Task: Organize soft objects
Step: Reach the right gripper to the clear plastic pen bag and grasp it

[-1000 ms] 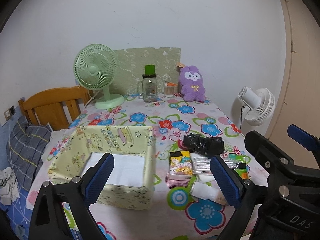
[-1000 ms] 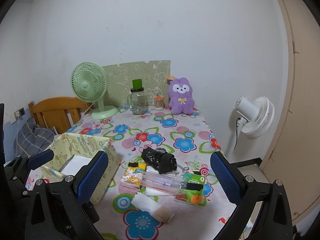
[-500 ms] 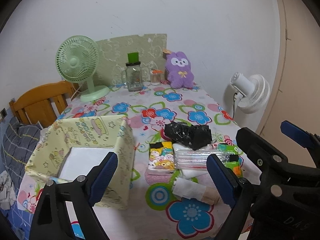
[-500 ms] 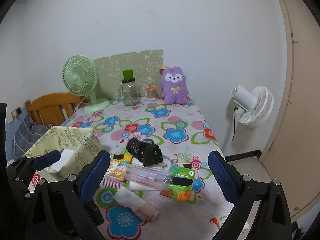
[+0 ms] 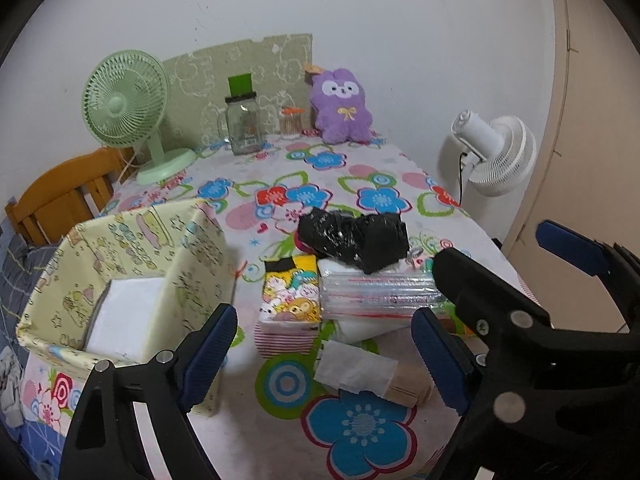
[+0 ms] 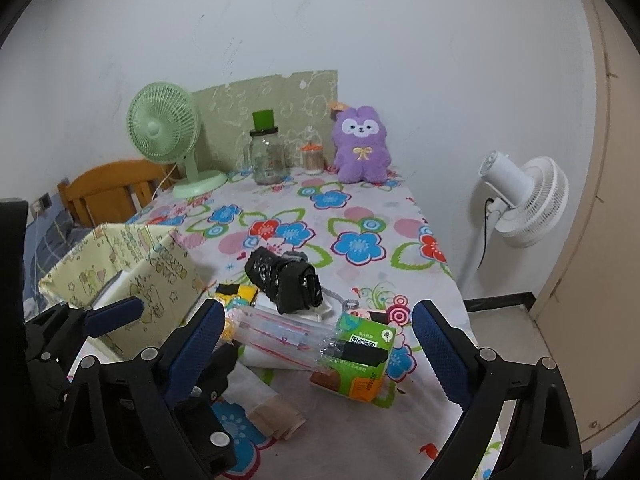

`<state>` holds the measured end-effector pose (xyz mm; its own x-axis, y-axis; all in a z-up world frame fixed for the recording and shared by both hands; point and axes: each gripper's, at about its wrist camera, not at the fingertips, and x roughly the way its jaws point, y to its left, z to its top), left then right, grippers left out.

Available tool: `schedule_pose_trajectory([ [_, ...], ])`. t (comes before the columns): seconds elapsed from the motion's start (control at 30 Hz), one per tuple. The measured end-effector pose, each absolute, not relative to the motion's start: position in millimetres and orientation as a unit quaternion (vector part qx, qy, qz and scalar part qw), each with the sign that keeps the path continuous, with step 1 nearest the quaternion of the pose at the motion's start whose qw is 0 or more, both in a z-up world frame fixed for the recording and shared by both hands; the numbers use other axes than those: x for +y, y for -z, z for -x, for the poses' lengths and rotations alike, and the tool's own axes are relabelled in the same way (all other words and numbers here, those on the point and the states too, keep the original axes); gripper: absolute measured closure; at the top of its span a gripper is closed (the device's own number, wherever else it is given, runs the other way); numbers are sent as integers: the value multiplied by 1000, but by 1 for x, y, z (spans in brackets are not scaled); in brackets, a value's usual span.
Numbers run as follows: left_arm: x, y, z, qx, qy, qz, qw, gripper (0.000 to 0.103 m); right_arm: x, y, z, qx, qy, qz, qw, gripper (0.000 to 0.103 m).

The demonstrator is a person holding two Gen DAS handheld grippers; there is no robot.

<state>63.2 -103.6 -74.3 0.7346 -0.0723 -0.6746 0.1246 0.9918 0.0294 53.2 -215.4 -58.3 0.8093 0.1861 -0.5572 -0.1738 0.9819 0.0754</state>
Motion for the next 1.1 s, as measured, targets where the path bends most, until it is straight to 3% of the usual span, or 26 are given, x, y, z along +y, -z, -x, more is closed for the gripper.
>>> schedule_pose_trajectory([
  [0.07,-107,80,-66,368,54,-39,927,13,-214,62,-57,301,-107,-2,948,14],
  [0.7,-109,120,-91,431,55,-30,900,14,-186,105,-106,353,-182,64,916,20],
  [0.97,-107,133,-99,450,49,-32,891,14,-178,127,-124,393,-219,58,891,44],
  [1.1,-108,136,-100,456,53,-31,888,14,-177,133,-126,405,-224,55,885,48],
])
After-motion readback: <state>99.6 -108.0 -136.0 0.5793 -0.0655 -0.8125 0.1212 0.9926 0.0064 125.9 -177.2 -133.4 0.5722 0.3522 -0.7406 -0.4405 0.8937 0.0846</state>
